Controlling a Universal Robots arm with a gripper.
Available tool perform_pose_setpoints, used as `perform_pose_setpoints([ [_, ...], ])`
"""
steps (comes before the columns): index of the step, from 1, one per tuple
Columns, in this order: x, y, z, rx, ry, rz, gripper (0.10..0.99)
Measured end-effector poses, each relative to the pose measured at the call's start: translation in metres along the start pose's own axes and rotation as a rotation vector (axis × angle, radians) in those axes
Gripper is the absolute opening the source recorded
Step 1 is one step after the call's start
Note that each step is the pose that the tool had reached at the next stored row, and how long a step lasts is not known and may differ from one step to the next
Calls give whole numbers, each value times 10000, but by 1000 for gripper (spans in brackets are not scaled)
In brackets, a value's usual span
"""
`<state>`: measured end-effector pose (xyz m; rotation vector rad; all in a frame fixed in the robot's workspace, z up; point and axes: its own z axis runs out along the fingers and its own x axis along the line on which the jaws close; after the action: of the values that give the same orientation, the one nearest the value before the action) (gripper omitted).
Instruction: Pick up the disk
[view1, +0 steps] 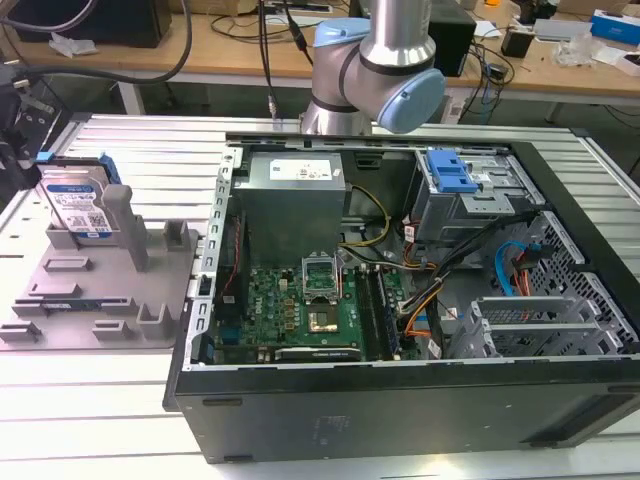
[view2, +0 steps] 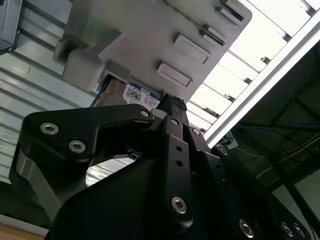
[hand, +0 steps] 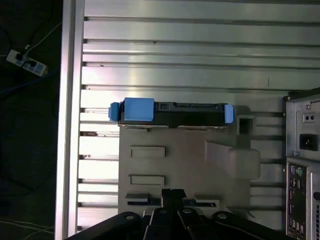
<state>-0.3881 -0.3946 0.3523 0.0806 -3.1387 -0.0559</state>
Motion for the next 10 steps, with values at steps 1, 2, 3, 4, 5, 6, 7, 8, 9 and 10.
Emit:
perform_pose_setpoints([
  [1,0,0,0,0,10,-287,106],
  [2,1,1,0,0,20,-549,106],
  [3,1,1,0,0,26,-740,106],
  [4,1,1,-1,0,36,-967,106],
  [5,1,1,0,0,42,-1164,106],
  [6,0,1,0,4,67,-1850,106],
  [7,0,1,0,10,86,-2337,106],
  [8,-1,0,0,30,107,-2863,114],
  [9,0,0,0,40,114,-3013,169],
  [10,0,0,0,50,121,-3154,169],
])
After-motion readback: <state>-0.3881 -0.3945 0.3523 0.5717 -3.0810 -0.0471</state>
